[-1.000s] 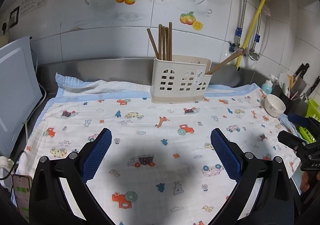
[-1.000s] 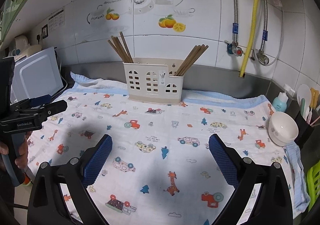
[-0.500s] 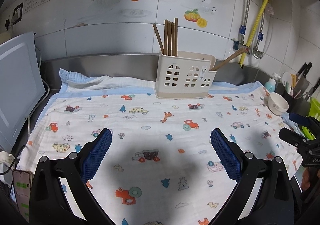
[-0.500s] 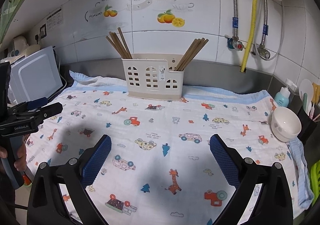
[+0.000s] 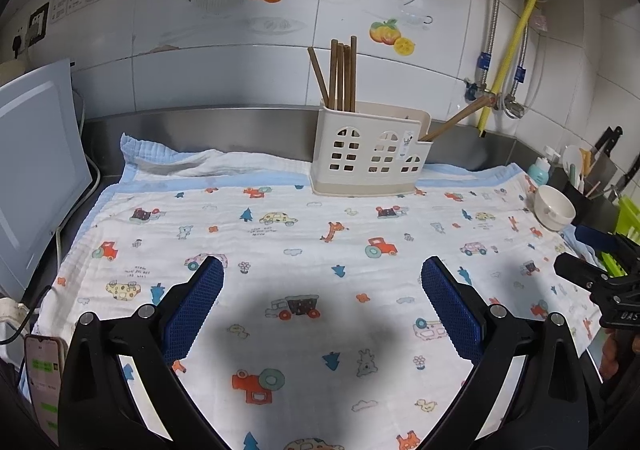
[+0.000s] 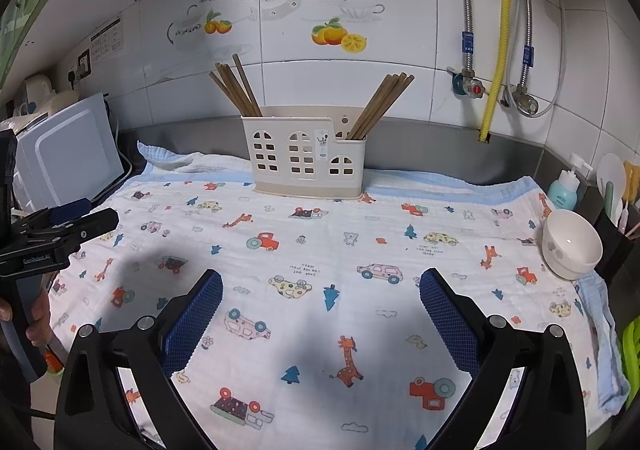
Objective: Organize utensils
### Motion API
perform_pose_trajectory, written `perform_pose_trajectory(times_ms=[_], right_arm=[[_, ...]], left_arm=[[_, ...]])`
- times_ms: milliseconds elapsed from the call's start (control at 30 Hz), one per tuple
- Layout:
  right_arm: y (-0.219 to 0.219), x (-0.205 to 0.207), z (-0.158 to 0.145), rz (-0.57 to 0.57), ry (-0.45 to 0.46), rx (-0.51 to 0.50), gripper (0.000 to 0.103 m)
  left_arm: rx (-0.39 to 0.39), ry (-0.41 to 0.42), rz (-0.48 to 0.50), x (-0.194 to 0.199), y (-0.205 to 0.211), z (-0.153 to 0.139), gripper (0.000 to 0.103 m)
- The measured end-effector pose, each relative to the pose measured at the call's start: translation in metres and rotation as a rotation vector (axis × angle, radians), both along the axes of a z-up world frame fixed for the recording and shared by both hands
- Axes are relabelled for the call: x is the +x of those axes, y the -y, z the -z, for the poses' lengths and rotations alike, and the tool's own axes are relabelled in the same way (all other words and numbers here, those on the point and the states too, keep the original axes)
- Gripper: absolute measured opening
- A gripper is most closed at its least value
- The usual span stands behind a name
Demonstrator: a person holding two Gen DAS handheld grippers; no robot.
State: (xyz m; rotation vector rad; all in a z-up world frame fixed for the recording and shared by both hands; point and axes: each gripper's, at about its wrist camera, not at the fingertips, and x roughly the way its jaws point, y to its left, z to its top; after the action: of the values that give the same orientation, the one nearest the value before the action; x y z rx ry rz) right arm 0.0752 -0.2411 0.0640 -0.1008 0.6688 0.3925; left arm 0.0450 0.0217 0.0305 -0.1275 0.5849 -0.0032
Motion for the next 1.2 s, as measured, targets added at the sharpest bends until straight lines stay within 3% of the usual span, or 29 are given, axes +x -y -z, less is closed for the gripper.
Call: perform_pose_trajectory(times_ms=[1200], right_arm=[[0.003, -0.002, -0.004, 0.020, 0.016, 0.015, 0.096]], left_arm=[[0.003, 0.029, 0.035, -0.006, 0.012, -0.006, 0.098]])
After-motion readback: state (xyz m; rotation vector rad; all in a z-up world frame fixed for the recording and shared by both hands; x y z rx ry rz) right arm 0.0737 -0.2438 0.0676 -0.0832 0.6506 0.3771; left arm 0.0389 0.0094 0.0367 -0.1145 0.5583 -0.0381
